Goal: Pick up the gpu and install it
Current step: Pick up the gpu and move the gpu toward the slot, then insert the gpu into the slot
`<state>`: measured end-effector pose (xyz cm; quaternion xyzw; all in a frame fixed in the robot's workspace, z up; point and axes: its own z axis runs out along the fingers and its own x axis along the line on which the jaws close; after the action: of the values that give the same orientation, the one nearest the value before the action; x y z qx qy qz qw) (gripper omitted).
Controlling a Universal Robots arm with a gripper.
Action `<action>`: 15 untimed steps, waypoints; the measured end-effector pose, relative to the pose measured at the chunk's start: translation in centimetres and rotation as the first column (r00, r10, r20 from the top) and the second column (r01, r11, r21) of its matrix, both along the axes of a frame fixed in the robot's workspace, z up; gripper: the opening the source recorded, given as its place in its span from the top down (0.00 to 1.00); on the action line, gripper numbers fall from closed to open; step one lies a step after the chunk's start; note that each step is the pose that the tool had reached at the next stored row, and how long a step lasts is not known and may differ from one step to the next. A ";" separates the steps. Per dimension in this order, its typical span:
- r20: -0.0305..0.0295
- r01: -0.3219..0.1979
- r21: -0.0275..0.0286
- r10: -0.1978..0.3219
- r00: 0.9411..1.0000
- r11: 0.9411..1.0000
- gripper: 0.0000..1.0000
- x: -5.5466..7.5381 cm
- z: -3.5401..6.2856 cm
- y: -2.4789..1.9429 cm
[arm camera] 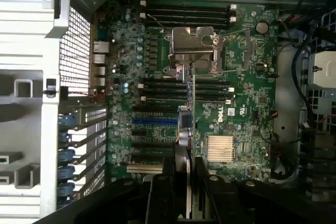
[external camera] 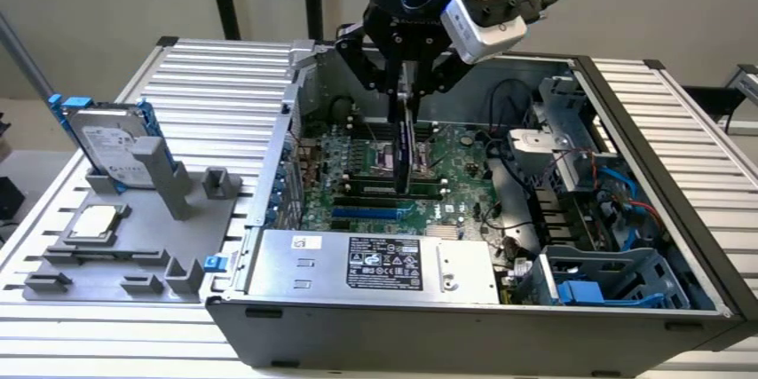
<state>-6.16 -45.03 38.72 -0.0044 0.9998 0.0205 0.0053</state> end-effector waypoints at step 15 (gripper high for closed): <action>-0.003 0.000 -0.001 0.000 1.000 1.000 0.74 2.3 -1.04 0.22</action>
<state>-3.91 -44.80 37.67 -0.0044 0.9998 0.0199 0.0040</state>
